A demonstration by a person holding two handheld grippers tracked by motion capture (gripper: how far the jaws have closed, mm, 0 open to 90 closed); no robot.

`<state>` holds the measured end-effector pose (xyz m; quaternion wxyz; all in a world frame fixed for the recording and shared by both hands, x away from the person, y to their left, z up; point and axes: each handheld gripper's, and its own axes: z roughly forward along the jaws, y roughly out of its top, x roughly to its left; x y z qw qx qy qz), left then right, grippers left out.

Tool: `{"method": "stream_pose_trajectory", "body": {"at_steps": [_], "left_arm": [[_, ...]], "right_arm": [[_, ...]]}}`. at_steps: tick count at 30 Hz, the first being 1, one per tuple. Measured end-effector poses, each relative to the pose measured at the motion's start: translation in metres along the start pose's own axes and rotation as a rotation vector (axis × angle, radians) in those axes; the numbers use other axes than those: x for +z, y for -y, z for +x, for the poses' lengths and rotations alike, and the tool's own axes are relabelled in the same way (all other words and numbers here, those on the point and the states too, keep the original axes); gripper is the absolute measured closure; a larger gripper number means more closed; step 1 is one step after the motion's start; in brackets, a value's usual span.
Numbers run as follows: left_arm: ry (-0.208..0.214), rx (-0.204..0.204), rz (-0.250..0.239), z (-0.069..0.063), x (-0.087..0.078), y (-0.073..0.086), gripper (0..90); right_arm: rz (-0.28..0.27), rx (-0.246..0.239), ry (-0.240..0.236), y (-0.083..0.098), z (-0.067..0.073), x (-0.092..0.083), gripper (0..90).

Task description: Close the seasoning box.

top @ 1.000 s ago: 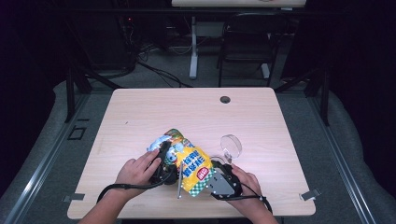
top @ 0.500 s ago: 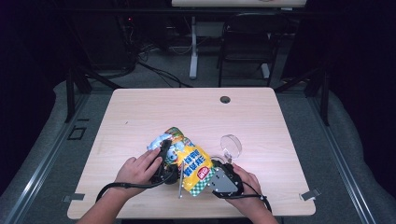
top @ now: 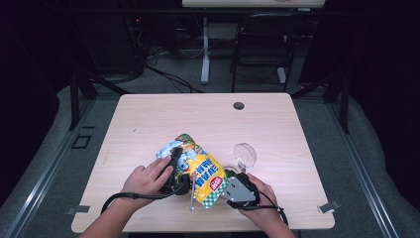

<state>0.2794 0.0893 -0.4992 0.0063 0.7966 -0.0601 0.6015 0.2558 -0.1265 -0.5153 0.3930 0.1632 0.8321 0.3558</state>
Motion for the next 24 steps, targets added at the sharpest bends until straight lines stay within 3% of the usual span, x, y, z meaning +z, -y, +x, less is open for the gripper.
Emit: {"method": "stream_pose_trajectory", "body": {"at_steps": [1,5,9,14,24], "left_arm": [[-0.015,0.000,-0.012,-0.0010,0.0011,0.0004,64.6],[0.003,0.009,-0.003,-0.0006,0.0011,0.0001,64.6],[-0.023,0.022,-0.018,-0.0006,0.0022,0.0007,64.6],[-0.001,0.027,-0.005,0.0000,0.0012,0.0009,64.6],[-0.004,0.051,-0.003,0.0021,0.0003,0.0011,64.6]], "right_arm": [[-0.001,0.001,-0.004,0.0003,-0.0003,0.0004,70.4],[0.005,-0.002,-0.008,0.0007,0.0000,0.0013,70.4],[0.006,-0.004,-0.009,0.0007,0.0000,0.0017,70.4],[0.007,0.000,-0.016,0.0003,0.0001,0.0022,70.3],[0.005,0.010,-0.022,-0.0002,-0.0001,0.0025,70.3]]}}
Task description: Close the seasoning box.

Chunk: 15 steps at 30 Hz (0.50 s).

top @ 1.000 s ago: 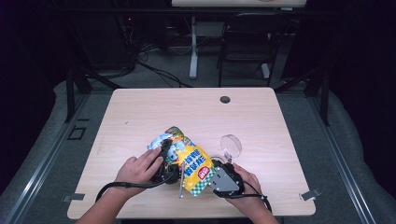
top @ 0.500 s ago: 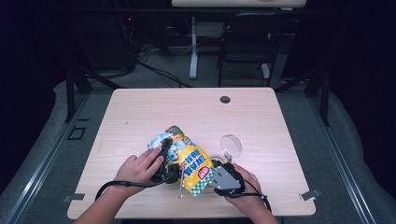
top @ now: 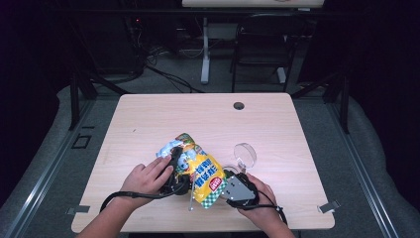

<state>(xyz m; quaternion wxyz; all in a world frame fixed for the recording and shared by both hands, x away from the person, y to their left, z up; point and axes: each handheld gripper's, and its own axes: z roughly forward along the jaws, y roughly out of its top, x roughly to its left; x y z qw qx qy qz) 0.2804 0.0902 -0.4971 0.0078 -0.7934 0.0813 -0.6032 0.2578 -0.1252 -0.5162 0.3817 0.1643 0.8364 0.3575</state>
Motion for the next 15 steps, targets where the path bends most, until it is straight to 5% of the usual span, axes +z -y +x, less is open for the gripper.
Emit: {"method": "stream_pose_trajectory", "body": {"at_steps": [12,13,15], "left_arm": [[0.008,0.002,0.007,0.0006,-0.0012,-0.0011,64.7],[-0.024,0.028,0.006,0.0029,-0.0021,-0.0019,64.6],[0.003,0.024,0.012,0.0036,-0.0021,-0.0023,64.6]], "right_arm": [[-0.004,0.011,-0.007,0.0003,-0.0010,0.0000,70.3],[-0.012,0.021,-0.008,0.0006,-0.0014,0.0003,70.3],[-0.012,0.023,-0.008,0.0005,-0.0018,0.0000,70.3]]}}
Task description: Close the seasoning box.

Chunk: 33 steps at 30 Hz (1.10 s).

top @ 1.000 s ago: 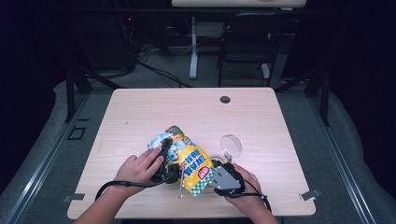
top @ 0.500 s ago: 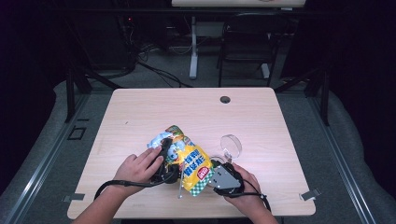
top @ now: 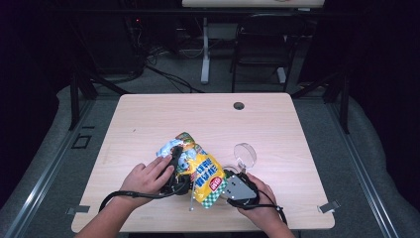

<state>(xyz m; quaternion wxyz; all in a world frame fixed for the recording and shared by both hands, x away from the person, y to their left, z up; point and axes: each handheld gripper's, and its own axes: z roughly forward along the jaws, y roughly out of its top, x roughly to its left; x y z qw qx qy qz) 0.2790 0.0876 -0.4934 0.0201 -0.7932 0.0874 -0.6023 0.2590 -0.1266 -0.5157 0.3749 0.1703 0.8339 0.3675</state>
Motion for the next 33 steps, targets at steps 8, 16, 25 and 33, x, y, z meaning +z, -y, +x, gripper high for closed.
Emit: {"method": "stream_pose_trajectory", "body": {"at_steps": [8,16,25,33], "left_arm": [[-0.017,0.015,0.006,0.0042,-0.0020,-0.0024,64.6],[-0.024,0.037,0.007,0.0055,-0.0031,-0.0044,65.2],[-0.038,0.052,0.006,0.0068,-0.0056,-0.0056,65.6],[-0.043,0.069,0.004,0.0095,-0.0073,-0.0065,66.4]], "right_arm": [[-0.010,0.017,0.003,0.0003,-0.0015,-0.0015,70.3],[-0.005,0.015,0.009,0.0015,-0.0022,-0.0007,70.3],[0.000,0.028,0.005,0.0028,-0.0035,0.0006,70.4],[-0.005,0.043,0.002,0.0028,-0.0043,0.0001,70.5]]}}
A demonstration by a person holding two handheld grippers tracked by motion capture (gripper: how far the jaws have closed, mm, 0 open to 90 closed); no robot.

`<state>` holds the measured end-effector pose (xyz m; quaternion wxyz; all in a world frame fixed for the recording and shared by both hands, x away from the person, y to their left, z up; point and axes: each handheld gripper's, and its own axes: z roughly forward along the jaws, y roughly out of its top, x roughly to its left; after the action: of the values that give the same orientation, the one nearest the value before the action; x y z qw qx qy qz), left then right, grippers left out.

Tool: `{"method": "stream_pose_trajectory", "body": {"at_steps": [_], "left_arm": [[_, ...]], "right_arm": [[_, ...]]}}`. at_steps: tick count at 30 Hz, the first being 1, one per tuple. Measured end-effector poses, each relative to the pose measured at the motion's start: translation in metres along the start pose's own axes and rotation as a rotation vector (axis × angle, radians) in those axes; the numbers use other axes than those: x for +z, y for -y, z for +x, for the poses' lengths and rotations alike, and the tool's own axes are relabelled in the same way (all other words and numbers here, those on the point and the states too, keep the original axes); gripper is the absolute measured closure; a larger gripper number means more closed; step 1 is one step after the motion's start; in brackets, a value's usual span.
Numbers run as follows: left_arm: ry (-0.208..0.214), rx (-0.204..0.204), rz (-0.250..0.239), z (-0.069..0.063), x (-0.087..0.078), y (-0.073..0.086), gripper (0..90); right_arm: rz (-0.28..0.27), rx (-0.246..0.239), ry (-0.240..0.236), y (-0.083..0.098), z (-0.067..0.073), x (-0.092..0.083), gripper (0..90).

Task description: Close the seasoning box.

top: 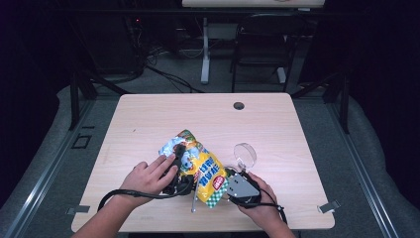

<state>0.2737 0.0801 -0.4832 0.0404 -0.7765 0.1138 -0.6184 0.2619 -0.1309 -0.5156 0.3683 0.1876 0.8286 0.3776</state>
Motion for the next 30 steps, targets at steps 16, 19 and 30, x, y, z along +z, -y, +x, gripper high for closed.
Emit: {"method": "stream_pose_trajectory", "body": {"at_steps": [16,19,30], "left_arm": [[0.018,0.032,-0.001,0.005,0.000,-0.001,67.1],[0.017,0.044,0.001,0.006,-0.001,-0.002,67.1],[0.020,0.067,-0.007,0.012,-0.004,-0.004,68.0]], "right_arm": [[-0.002,-0.002,0.000,0.001,0.000,0.001,70.3],[0.004,-0.008,0.004,0.002,0.001,0.001,70.3],[-0.005,0.013,-0.003,0.004,-0.002,0.001,70.3]]}}
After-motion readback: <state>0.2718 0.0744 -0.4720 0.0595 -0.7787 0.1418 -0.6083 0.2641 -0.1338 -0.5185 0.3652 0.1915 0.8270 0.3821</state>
